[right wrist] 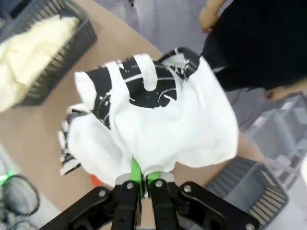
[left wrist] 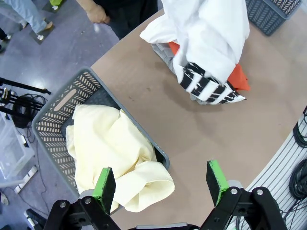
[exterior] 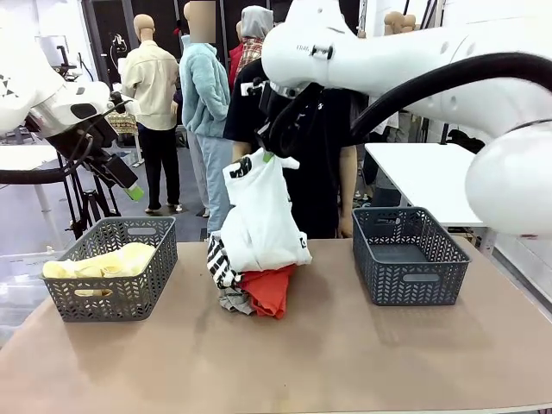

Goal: Sort the tops and bottoms.
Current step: Lift clothes from the center of the table with your right hand.

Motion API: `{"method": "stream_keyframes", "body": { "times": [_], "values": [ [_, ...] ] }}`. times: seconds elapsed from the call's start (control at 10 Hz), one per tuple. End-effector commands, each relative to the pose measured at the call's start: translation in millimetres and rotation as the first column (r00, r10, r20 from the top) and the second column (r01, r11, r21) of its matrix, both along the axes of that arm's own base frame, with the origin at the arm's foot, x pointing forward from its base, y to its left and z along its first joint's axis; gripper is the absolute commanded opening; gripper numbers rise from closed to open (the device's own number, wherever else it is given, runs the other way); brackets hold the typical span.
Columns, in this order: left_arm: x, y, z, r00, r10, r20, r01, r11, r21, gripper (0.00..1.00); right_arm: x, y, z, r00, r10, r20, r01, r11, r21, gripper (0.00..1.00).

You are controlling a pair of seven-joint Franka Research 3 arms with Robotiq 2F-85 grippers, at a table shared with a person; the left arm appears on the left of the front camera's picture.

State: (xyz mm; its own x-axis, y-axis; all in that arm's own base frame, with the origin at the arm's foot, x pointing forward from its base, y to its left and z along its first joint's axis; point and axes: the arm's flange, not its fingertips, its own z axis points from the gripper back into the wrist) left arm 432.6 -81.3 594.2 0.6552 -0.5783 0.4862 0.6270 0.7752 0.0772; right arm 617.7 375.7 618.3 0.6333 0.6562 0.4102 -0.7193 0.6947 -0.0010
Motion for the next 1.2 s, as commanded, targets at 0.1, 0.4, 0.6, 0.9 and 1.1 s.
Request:
{"method": "stream_keyframes", "body": {
  "times": [0.1, 0.4, 0.6, 0.9, 1.1],
  "values": [
    [-0.1, 1.1, 0.7, 1.000, -0.009, 0.002, 0.009, 1.000, 0.008, 0.99, -30.9, -35.6, -12.0, 0.999, -0.037, 0.017, 0.036, 0.998, 0.051, 0.00],
    [-0.1, 1.1, 0.7, 1.000, -0.009, 0.002, 0.009, 1.000, 0.008, 0.99, -4.0, -7.1, 6.7, 1.000, -0.009, 0.021, 0.009, 1.000, 0.007, 0.00],
    [-0.1, 1.1, 0.7, 1.000, -0.009, 0.002, 0.009, 1.000, 0.008, 0.99, -4.0, -7.1, 6.7, 1.000, -0.009, 0.021, 0.009, 1.000, 0.007, 0.00],
    [-0.1, 1.1, 0.7, 1.000, -0.009, 0.002, 0.009, 1.000, 0.008, 0.99, 0.4, -32.4, 60.1, 0.986, -0.108, 0.124, 0.100, 0.993, 0.067, 0.00],
    [-0.1, 1.1, 0.7, 1.000, -0.009, 0.002, 0.009, 1.000, 0.008, 0.99, 2.3, -44.8, 129.6, 0.954, -0.150, 0.261, 0.131, 0.987, 0.089, 0.00]
  ]
}}
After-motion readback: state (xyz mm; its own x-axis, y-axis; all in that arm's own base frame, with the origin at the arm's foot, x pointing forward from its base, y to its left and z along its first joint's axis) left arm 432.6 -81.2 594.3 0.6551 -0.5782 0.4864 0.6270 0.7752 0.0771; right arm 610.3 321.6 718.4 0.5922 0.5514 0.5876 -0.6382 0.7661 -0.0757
